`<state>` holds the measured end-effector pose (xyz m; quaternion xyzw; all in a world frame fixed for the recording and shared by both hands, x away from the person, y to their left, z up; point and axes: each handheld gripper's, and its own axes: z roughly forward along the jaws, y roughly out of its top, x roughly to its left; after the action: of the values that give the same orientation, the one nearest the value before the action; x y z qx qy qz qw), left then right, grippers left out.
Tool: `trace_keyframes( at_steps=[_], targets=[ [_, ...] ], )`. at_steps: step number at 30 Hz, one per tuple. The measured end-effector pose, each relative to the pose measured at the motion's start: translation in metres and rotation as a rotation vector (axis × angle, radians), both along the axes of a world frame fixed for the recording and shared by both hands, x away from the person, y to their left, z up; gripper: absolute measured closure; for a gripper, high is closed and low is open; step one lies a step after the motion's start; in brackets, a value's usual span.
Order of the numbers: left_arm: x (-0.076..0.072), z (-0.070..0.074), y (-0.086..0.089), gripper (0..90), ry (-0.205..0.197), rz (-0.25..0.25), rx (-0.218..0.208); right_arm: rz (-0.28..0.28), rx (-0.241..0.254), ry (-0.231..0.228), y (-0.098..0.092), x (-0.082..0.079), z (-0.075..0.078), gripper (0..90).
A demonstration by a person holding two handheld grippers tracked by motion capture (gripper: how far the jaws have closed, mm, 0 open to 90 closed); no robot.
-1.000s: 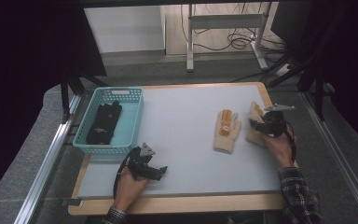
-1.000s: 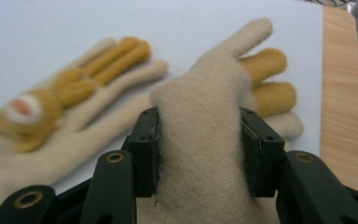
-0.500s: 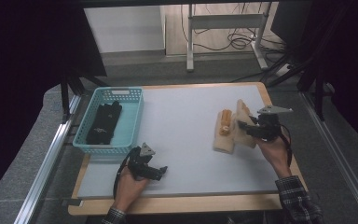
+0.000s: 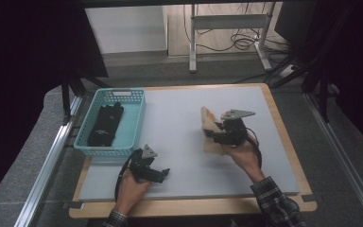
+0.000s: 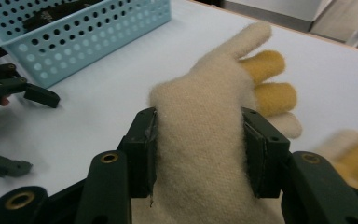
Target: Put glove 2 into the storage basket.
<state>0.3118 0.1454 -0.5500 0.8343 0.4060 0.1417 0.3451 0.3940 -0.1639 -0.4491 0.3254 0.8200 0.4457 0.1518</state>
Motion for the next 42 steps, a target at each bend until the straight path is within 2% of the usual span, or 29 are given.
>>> trace_keyframes(
  at_steps=[7,12,15,19,22,27,29,33,35,37,41,42],
  targets=[
    [0.000,0.000,0.000,0.5,0.000,0.000,0.000,0.024,-0.002,0.026,0.038,0.001,-0.025,49.4],
    [0.000,0.000,0.000,0.5,0.001,0.001,-0.001,0.048,-0.028,0.064,0.052,-0.003,-0.045,47.6],
    [0.000,0.000,0.000,0.5,0.001,0.001,-0.001,0.080,-0.034,0.092,0.058,-0.008,-0.054,42.4],
    [0.000,0.000,0.000,0.5,0.000,0.001,-0.002,0.123,-0.029,0.096,0.058,-0.011,-0.051,34.8],
    [0.000,0.000,0.000,0.5,-0.001,-0.001,0.001,0.096,-0.042,0.060,0.051,-0.008,-0.042,35.2],
    [0.000,0.000,0.000,0.5,0.001,0.001,-0.001,0.026,-0.066,0.055,0.032,0.010,-0.040,57.2],
    [0.000,0.000,0.000,0.5,0.001,0.001,-0.001,0.006,-0.080,0.061,0.028,0.017,-0.044,62.1],
    [0.000,0.000,0.000,0.5,0.001,0.001,-0.001,-0.020,-0.096,0.096,0.026,0.030,-0.058,62.6],
    [0.000,0.000,0.000,0.5,0.001,0.001,-0.001,-0.035,-0.125,0.105,0.029,0.035,-0.067,60.5],
    [0.000,0.000,0.000,0.5,0.000,0.001,-0.001,-0.039,-0.139,0.117,0.031,0.038,-0.074,62.7],
    [0.000,0.000,0.000,0.5,0.000,0.001,-0.001,-0.018,-0.111,0.147,0.032,0.038,-0.078,84.5],
    [0.000,0.000,0.000,0.5,0.000,0.001,-0.001,-0.012,-0.125,0.128,0.033,0.036,-0.076,85.6]
  ],
)
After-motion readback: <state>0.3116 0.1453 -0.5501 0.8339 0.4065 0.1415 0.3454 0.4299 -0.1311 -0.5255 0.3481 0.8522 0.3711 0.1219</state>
